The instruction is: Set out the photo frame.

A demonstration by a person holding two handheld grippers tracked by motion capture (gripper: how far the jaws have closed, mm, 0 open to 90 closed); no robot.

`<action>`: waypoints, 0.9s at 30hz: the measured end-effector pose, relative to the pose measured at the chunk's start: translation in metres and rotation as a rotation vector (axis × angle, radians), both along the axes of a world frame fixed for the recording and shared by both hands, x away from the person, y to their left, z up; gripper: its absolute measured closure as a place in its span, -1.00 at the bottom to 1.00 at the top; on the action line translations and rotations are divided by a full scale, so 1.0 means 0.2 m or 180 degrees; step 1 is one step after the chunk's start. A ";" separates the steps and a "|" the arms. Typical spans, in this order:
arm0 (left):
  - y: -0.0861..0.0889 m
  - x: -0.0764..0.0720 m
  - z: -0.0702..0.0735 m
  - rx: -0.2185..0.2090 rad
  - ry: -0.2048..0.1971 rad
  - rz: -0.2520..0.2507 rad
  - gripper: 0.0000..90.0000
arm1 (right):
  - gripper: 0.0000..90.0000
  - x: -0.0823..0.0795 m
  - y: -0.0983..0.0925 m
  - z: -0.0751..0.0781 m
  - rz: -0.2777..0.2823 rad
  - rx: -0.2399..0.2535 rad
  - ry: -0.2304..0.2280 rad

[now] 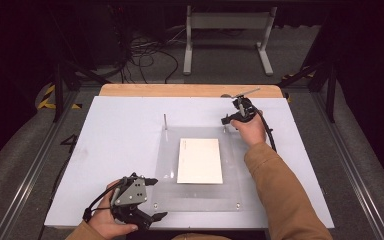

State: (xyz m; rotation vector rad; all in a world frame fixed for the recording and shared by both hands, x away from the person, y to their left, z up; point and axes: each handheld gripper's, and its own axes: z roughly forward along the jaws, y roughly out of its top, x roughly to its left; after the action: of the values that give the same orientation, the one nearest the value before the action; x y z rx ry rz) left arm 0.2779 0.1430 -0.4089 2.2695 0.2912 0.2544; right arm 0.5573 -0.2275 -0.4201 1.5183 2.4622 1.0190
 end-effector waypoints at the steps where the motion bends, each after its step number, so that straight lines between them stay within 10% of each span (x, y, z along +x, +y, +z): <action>1: -0.01 0.00 0.00 0.0055 -0.0032 -0.0001 -0.83 | 0.87 0.00 0.00 0.00 -0.0005 0.0008 0.0007; 16: -0.08 -0.03 -0.10 0.0893 -0.0552 0.0149 -0.85 | 0.85 0.01 0.00 0.00 -0.0005 0.0053 0.0076; 27: -0.05 -0.03 -0.07 0.0771 -0.0671 0.0151 -0.64 | 0.85 0.01 -0.01 -0.01 0.0021 0.0054 0.0085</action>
State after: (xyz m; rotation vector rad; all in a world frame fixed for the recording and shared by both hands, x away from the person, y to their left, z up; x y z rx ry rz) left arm 0.2719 0.1321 -0.4226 2.4493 0.2129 0.5767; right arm 0.5596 -0.2286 -0.4213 1.5397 2.4842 1.0302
